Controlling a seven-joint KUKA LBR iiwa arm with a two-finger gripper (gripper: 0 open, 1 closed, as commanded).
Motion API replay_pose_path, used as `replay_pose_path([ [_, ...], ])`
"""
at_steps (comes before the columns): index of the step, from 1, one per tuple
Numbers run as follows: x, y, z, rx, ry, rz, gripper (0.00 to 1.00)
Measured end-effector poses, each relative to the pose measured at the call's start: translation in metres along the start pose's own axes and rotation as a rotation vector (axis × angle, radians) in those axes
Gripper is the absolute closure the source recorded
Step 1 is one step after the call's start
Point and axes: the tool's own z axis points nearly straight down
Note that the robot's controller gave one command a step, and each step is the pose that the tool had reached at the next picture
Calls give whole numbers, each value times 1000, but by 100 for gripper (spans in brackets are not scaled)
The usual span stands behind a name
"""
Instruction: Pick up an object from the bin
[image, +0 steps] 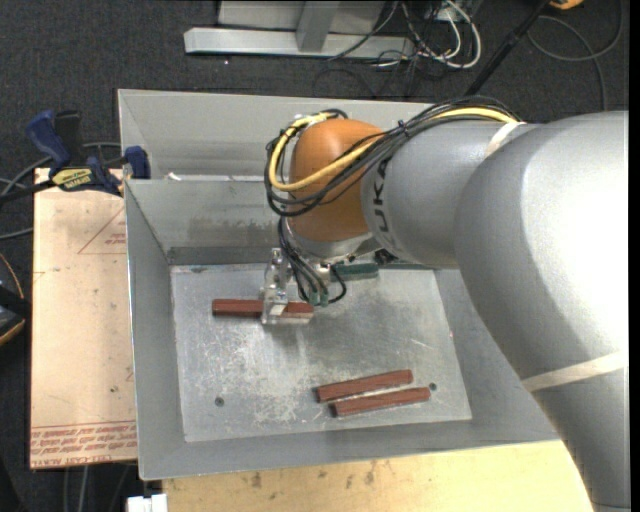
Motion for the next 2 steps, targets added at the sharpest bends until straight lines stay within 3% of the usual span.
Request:
replay_pose_path([
  [1, 0, 0, 0, 0, 0, 0, 100],
  [2, 1, 21, -129, 3, 4, -6, 100],
])
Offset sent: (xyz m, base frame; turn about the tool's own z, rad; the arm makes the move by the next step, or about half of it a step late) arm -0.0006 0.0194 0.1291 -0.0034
